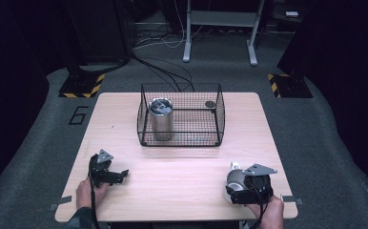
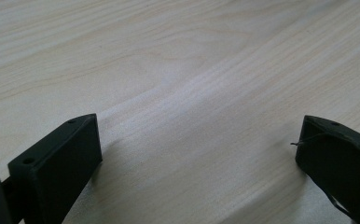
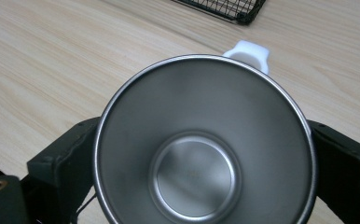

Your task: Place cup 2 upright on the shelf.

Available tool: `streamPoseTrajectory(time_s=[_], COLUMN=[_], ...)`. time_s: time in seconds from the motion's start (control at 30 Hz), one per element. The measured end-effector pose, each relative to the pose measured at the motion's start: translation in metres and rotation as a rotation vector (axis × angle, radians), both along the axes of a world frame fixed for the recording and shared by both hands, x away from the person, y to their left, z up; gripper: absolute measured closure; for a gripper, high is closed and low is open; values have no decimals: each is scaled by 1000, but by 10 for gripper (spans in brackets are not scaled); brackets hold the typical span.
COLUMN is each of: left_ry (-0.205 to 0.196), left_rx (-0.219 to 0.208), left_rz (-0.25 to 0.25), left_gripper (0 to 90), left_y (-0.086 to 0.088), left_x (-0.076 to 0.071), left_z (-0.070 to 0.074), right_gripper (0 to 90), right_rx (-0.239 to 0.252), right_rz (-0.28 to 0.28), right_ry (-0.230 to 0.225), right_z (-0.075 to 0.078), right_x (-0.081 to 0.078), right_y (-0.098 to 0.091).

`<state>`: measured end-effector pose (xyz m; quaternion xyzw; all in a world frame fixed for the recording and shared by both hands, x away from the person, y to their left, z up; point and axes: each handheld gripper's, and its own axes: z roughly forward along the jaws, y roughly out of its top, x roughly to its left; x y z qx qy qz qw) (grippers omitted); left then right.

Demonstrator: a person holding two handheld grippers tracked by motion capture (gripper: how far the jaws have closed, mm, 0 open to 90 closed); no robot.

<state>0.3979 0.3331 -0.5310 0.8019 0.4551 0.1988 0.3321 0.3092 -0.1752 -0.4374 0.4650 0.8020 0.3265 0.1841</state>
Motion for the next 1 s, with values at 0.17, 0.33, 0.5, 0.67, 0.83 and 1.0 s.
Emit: streamPoseTrajectory(time_s=[0.17,0.33,0.5,0.67,0.83,1.0], left_ry=[0,0,0,0,1,-2], left_rx=[1,0,1,1,1,-1], left_rz=[-1,0,0,-1,0,2], left_gripper=[0,0,0,0,0,0], left_y=[0,0,0,0,0,0], left_x=[0,0,0,0,0,0], left_z=[0,0,0,0,0,0], right_gripper=[54,54,54,54,54,54], right_rx=[19,11,2,4,-9,-9], right_rz=[4,19,31,36,52,58], right_ry=[6,-8,-18,-40,-49,-47], right_z=[7,13,19,26,32,36], right_x=[2,5,9,11,16,21], right_y=[0,2,4,8,10,16])
